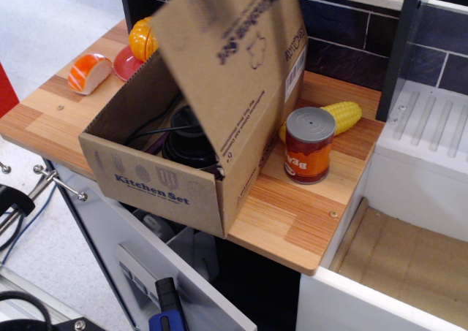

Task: Open brown1fbox flap

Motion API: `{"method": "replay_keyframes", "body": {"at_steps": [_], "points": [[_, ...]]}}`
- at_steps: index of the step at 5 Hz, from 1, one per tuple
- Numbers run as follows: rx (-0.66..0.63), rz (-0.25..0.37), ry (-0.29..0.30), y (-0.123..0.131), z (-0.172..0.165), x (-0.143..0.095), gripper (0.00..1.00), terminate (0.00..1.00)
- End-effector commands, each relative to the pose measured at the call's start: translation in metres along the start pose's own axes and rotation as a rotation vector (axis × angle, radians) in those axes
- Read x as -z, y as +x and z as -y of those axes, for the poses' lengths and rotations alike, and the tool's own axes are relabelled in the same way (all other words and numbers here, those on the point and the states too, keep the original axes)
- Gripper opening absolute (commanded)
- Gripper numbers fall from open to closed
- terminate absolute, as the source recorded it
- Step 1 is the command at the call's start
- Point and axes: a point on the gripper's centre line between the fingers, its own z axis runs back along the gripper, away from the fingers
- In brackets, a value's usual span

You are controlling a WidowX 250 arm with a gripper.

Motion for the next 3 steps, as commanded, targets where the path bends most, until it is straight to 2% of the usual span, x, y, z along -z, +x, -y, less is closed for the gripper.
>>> {"method": "replay_keyframes", "body": {"at_steps": [1, 2, 3], "points": [[0.058, 0.054, 0.130, 0.020, 0.050, -0.015, 1.00, 0.00], [0.086, 0.060, 0.228, 0.022, 0.079, -0.014, 1.00, 0.00], [0.079, 0.072, 0.254, 0.020, 0.096, -0.009, 1.00, 0.00]]}}
